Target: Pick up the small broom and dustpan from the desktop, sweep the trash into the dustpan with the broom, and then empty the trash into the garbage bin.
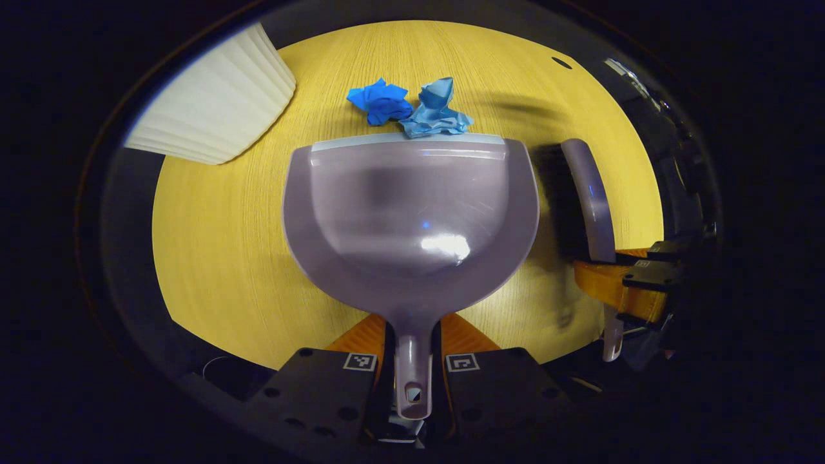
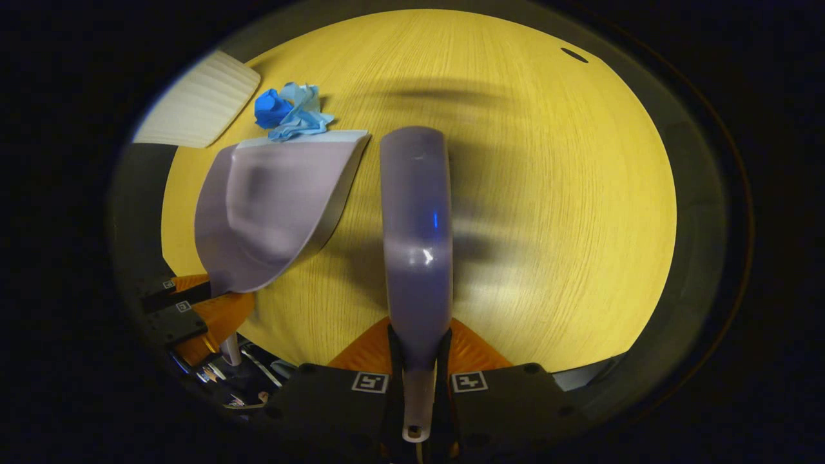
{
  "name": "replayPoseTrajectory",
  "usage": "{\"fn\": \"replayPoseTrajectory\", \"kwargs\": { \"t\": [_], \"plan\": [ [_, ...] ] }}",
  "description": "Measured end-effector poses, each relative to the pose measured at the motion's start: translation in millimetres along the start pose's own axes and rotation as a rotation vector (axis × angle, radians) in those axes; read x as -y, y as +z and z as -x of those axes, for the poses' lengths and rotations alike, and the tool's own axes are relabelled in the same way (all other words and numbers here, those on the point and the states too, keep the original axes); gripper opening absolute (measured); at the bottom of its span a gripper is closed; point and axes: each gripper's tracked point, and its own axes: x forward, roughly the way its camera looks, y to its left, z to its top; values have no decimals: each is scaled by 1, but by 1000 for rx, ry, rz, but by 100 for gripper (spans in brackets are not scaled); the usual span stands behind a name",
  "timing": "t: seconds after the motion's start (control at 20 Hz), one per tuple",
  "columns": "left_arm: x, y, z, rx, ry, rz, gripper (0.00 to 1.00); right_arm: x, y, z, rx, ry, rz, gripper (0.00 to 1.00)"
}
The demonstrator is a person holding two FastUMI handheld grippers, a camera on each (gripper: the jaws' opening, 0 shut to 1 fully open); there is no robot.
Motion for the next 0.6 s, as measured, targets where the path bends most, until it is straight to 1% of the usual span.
{"fn": "replayPoseTrajectory", "kwargs": {
  "t": [0.05, 0.2, 0.25, 0.35, 0.4, 0.5, 0.6],
  "plan": [
    [1, 1, 0, 9, -7, 1, 24, 2, 0, 2, 4, -1, 6, 21],
    [-2, 0, -2, 23, -20, -4, 23, -1, 5, 4, 28, 10, -3, 21],
    [-3, -1, 0, 20, -23, -14, 24, 1, 10, 7, 38, 8, 3, 21],
    [-7, 1, 0, 26, -23, -35, 24, 5, 19, 13, 73, -5, 35, 21],
    [-9, -1, 3, 30, -22, -46, 23, 6, 26, 15, 91, -9, 48, 20],
    [-15, -4, 9, 43, -15, -86, 23, 12, 45, 23, 115, -31, 95, 21],
    [-22, -5, 15, 70, -9, -126, 23, 22, 77, 34, 171, -73, 160, 20]
  ]
}}
